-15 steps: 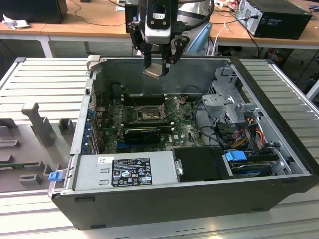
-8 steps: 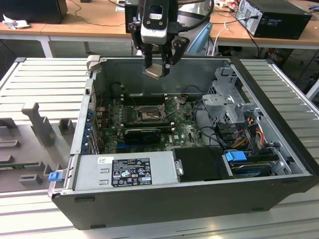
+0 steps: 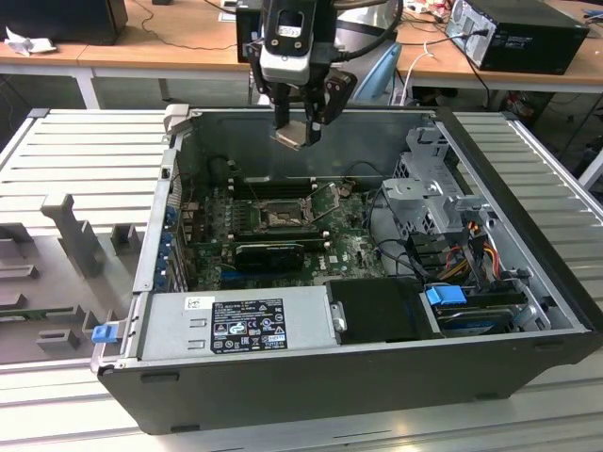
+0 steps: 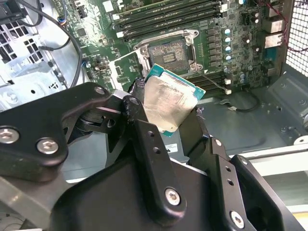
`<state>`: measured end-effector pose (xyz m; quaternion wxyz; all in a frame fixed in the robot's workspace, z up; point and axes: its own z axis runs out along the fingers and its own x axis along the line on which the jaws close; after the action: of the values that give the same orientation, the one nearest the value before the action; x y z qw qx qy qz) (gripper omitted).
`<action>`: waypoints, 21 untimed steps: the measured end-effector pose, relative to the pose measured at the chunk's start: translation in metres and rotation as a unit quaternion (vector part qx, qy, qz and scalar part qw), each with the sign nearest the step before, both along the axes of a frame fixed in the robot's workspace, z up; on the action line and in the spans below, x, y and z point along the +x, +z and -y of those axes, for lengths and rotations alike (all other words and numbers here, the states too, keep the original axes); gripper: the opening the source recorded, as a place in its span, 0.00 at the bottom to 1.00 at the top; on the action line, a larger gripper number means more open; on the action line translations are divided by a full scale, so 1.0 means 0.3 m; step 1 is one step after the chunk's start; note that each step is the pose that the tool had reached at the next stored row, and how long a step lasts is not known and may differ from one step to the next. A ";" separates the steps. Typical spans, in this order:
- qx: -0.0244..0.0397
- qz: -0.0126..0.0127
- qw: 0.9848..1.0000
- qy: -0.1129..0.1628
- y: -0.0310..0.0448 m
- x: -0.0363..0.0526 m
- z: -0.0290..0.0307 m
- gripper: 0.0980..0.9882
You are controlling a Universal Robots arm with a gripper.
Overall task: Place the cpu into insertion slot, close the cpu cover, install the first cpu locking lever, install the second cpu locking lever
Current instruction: 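Place the cpu into insertion slot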
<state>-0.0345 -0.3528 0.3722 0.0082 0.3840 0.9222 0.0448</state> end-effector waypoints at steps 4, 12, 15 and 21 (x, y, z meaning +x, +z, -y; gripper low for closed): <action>0.000 0.000 1.000 -0.008 -0.001 0.000 0.000 0.48; 0.000 0.000 1.000 -0.024 -0.002 0.000 0.000 0.48; 0.000 0.000 1.000 -0.029 -0.003 0.000 0.000 0.48; 0.000 0.000 0.999 -0.039 -0.004 0.000 0.000 0.48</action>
<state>-0.0345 -0.3528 0.3709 0.0099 0.4196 0.9066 0.0444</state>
